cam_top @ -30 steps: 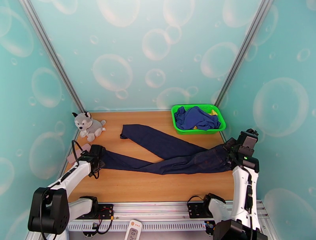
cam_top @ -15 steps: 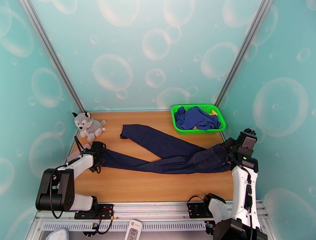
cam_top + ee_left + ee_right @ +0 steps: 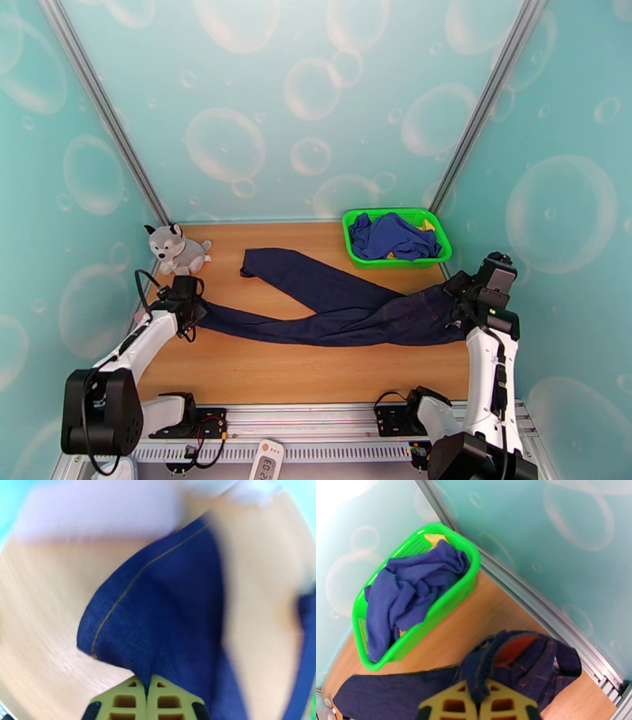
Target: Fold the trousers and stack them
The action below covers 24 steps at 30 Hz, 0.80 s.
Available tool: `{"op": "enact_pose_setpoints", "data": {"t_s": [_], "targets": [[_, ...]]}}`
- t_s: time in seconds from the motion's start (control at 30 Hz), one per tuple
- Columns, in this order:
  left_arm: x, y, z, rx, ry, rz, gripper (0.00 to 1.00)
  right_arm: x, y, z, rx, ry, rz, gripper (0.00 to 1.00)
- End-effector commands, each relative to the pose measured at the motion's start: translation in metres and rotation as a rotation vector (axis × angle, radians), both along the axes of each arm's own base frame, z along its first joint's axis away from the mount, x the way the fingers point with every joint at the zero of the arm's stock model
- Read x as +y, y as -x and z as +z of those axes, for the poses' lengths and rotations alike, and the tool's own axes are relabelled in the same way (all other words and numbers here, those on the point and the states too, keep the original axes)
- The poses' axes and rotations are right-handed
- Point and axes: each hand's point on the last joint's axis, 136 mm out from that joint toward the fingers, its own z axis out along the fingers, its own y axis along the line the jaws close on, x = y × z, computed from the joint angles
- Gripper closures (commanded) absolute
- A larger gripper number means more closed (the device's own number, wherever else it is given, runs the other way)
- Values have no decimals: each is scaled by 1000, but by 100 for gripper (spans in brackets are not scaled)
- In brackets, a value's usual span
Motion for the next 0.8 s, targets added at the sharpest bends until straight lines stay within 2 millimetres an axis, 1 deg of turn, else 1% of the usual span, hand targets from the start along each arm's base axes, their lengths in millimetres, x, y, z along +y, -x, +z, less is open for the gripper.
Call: {"op": "enact_pose_setpoints", "data": {"t_s": [0.0, 0.07, 0.13, 0.2, 0.27, 0.33, 0.4, 0.47, 0.57, 0.67, 0.77], "targets": [[14, -1, 52, -8, -55, -41, 100, -5, -13, 46, -96, 44, 10, 100], [25, -6, 70, -23, -75, -32, 100, -8, -20, 52, -102, 36, 10, 100], [36, -9, 81, -39, -71, -24, 100, -4, -30, 59, -122, 17, 47, 100], [44, -13, 88, -63, -57, -19, 100, 7, -42, 68, -164, -11, 125, 100], [54, -17, 96, -84, -47, -9, 100, 20, -54, 82, -211, -36, 225, 100], [61, -21, 104, -101, -52, -1, 100, 27, -62, 96, -247, -57, 275, 100], [63, -23, 109, -108, -54, -7, 100, 34, -66, 111, -285, -72, 317, 100], [58, -23, 107, -110, -37, -23, 100, 36, -67, 120, -315, -89, 314, 100], [53, -15, 91, -107, -14, -32, 100, 43, -67, 127, -351, -126, 337, 100], [49, -7, 77, -96, 0, -34, 100, 44, -62, 117, -318, -153, 323, 100], [51, -3, 76, -104, -16, -26, 100, 38, -52, 98, -235, -152, 263, 100]]}}
